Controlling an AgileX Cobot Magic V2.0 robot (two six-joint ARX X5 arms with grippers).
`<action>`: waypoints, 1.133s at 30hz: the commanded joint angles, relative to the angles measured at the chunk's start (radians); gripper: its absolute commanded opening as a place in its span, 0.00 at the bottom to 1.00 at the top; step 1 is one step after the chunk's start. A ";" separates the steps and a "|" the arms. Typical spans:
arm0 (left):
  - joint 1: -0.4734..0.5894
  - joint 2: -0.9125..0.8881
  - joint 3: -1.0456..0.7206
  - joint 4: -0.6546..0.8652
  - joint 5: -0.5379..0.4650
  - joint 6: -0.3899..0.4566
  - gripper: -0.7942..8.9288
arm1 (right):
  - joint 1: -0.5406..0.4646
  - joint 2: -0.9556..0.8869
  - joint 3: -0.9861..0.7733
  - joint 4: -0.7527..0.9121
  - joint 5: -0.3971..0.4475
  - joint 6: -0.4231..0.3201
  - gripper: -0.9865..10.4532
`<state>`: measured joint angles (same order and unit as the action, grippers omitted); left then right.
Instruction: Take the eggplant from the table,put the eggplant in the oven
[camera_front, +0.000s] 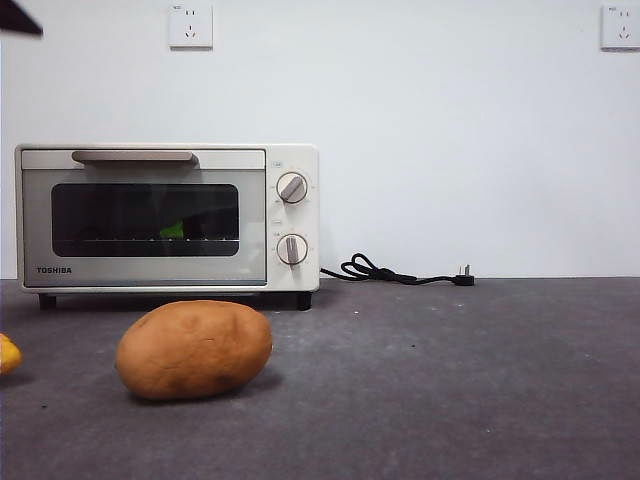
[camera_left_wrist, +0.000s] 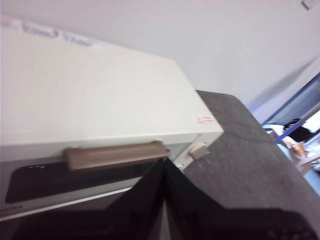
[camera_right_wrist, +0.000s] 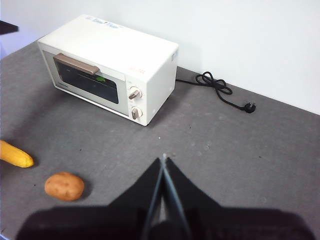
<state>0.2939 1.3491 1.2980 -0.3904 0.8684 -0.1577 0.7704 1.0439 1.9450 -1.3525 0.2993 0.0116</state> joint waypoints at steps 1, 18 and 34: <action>-0.029 -0.099 0.006 -0.079 -0.050 0.037 0.08 | 0.002 0.000 -0.001 -0.023 0.005 0.010 0.08; -0.106 -0.580 0.006 -0.573 -0.382 0.116 0.08 | 0.002 0.000 -0.001 -0.023 0.004 0.014 0.08; -0.106 -0.700 0.006 -0.638 -0.502 0.116 0.08 | 0.002 0.000 -0.001 -0.023 0.005 0.014 0.09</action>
<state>0.1902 0.6521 1.3052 -1.0344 0.3691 -0.0525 0.7704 1.0443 1.9450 -1.3525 0.2993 0.0151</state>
